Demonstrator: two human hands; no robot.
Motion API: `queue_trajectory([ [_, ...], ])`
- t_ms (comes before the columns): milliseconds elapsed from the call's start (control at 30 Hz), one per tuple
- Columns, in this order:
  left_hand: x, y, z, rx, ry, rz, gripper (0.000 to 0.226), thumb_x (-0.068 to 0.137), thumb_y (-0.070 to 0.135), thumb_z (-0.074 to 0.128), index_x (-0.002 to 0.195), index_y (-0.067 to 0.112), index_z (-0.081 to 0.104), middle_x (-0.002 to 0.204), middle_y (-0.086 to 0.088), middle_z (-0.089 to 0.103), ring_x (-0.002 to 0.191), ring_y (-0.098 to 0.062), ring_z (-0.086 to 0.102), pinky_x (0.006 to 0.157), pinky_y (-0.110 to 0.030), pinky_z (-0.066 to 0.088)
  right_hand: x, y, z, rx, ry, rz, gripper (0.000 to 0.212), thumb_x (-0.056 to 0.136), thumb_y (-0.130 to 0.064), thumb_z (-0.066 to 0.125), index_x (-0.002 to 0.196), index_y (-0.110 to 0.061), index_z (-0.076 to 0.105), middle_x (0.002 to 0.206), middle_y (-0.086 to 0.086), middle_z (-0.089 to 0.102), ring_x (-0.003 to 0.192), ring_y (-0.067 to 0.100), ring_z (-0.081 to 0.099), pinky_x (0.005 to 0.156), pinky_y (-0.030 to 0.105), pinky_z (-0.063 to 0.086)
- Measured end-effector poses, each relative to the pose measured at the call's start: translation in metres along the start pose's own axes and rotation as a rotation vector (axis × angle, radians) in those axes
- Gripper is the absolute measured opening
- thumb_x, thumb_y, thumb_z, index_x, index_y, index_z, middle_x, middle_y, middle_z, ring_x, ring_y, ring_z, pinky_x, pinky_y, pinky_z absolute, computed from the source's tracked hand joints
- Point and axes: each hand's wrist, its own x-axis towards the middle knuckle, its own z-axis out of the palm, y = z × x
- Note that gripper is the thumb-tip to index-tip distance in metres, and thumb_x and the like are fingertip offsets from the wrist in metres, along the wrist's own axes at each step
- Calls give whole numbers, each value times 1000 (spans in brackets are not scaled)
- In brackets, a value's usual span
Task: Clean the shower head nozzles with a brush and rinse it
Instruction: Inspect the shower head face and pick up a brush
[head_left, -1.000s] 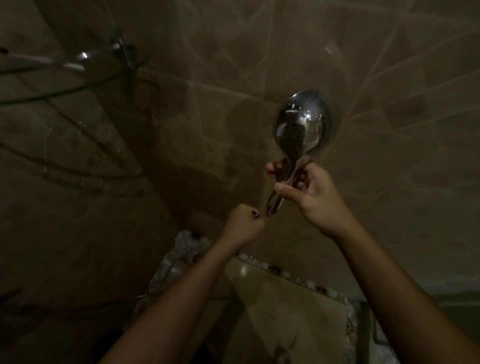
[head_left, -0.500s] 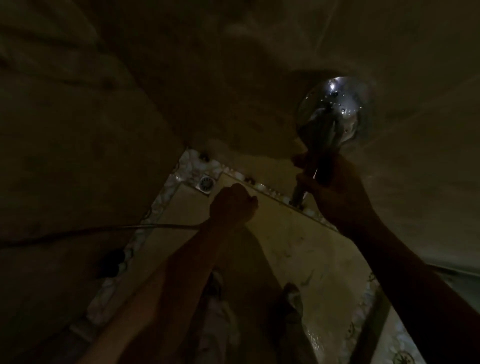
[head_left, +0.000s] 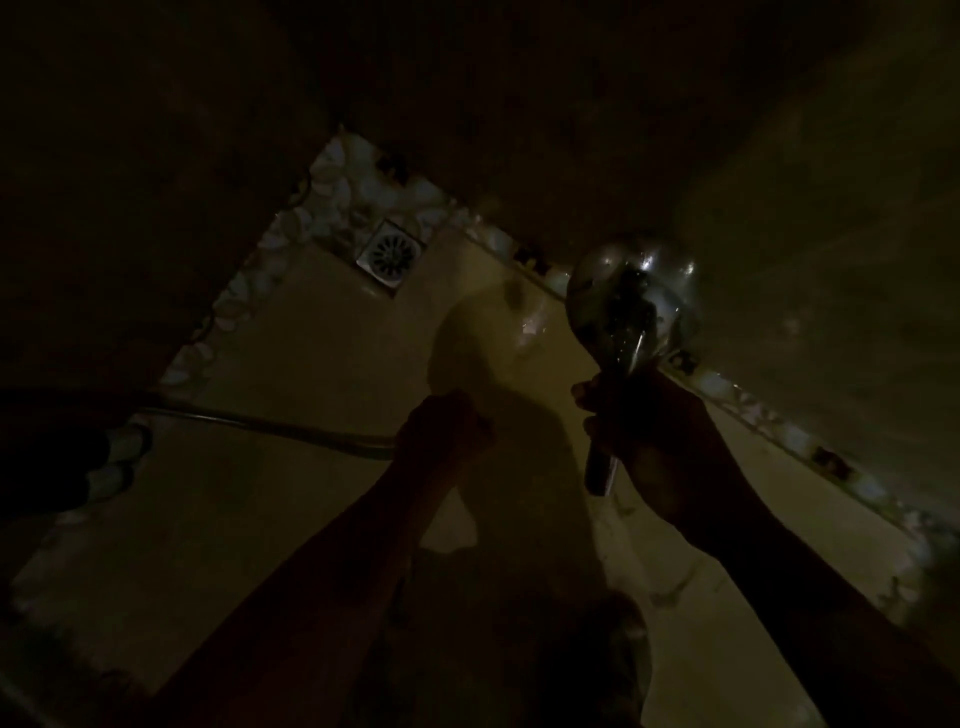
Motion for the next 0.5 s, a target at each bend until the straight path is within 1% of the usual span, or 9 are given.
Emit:
queue_trajectory([
  [67,29,-8,24,2,1,-4,40,102,39,48,122,5,57,115,-12,63,110,-29,63,79,-33,43,17,37,17,27,-30,76,28,94,-1,62,115,-19,65,111,-6,69,102,7,67,90,29,54],
  [100,43,-11,34,-1,-9,-3,41,102,39,47,124,5,56,119,-13,63,111,-30,62,80,-32,42,25,54,25,30,-53,121,27,95,-2,60,113,-21,65,109,-11,68,97,-2,66,84,19,54],
  [133,57,-15,44,-14,-20,-1,41,103,39,48,124,5,56,121,-13,63,112,-31,62,81,-32,42,34,67,33,24,-57,158,24,96,-3,59,109,-22,66,103,-15,67,87,-11,65,74,10,52],
  [200,81,-20,62,-34,-39,8,41,102,39,49,126,6,56,125,-14,62,114,-31,61,85,-34,45,49,93,43,11,-64,209,19,97,-8,58,104,-23,66,95,-17,66,72,-17,62,58,2,46],
  [267,98,-20,73,-53,-43,10,44,101,40,51,133,10,54,132,-14,60,119,-31,59,92,-37,46,59,109,47,19,-77,233,18,98,-8,57,105,-20,68,96,-15,67,71,-16,63,58,2,46],
  [333,104,-19,80,-66,-43,43,49,102,39,51,142,11,48,141,-14,55,127,-32,54,100,-39,44,62,115,47,47,-93,255,20,97,-4,58,107,-17,68,100,-11,69,76,-11,66,62,6,50],
  [400,105,-22,82,-81,-57,74,53,102,39,51,146,10,46,144,-15,53,131,-32,52,105,-38,41,62,112,46,78,-94,262,22,95,-1,59,107,-16,69,105,-6,71,86,0,69,73,15,55],
  [467,107,-27,78,-50,-49,113,52,101,43,50,144,15,48,145,-11,54,131,-29,52,106,-38,41,60,103,42,140,-91,262,23,94,2,60,105,-16,70,107,0,73,95,13,70,86,29,56],
  [500,106,-29,74,-4,-45,132,51,101,47,47,145,20,49,149,-7,50,136,-28,48,110,-38,38,58,97,39,173,-98,259,23,94,2,60,105,-16,70,106,0,74,95,15,71,86,32,56],
])
